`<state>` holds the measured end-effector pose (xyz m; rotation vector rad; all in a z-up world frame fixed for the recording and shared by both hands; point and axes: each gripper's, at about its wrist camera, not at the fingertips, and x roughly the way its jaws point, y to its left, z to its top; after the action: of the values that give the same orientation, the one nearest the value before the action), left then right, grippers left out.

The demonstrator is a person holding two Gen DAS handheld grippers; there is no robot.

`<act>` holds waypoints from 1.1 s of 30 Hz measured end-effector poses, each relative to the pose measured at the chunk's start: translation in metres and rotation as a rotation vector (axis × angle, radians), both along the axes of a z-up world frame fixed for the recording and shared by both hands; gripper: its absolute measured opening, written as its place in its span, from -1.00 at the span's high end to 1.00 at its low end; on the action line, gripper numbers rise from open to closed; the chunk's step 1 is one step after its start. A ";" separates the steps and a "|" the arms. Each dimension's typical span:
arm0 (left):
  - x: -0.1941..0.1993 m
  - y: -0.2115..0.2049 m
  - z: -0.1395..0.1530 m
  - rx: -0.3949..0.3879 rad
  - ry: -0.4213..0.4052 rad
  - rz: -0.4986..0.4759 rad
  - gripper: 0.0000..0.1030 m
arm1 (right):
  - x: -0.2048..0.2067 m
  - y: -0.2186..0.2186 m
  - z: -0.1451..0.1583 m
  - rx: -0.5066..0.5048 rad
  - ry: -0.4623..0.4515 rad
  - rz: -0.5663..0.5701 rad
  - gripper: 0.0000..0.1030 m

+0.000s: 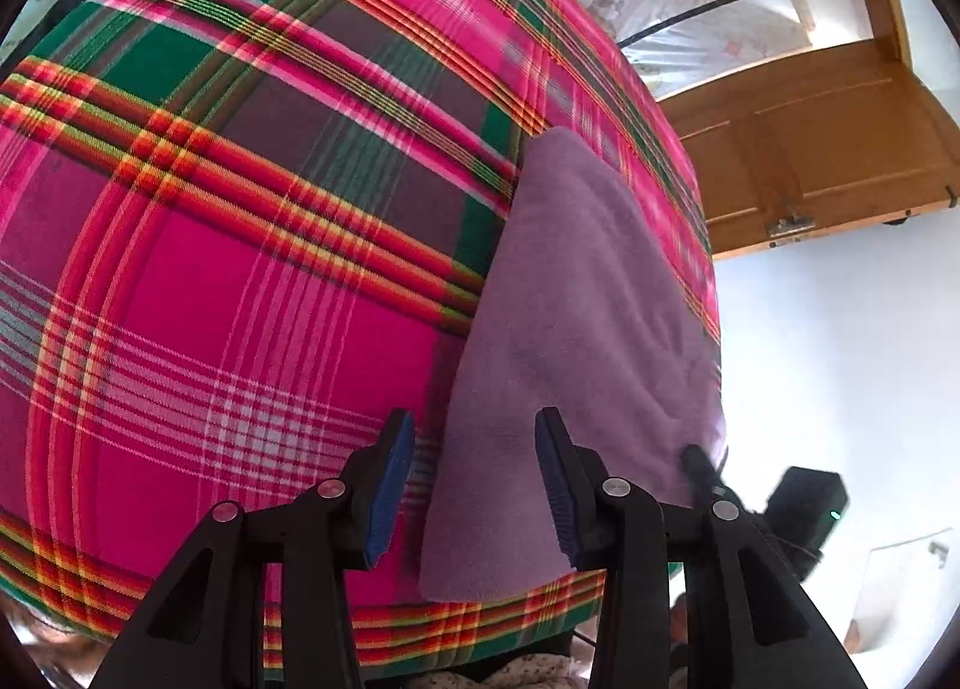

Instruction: Fold clothes

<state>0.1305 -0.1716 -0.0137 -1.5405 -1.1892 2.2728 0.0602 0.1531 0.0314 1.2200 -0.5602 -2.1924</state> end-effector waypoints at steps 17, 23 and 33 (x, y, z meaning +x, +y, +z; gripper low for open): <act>-0.006 0.016 -0.001 0.006 0.017 -0.051 0.16 | 0.038 -0.046 0.021 0.360 0.349 0.021 0.40; -0.004 0.014 -0.002 0.020 0.021 -0.057 0.16 | 0.037 -0.047 0.007 0.394 0.313 0.027 0.42; 0.002 0.009 -0.003 0.033 0.021 -0.069 0.16 | 0.043 -0.064 0.006 0.451 0.345 0.031 0.48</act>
<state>0.1326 -0.1623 -0.0163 -1.5181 -1.1432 2.2093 0.1035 0.0892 0.0377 1.0079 0.1009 -2.5073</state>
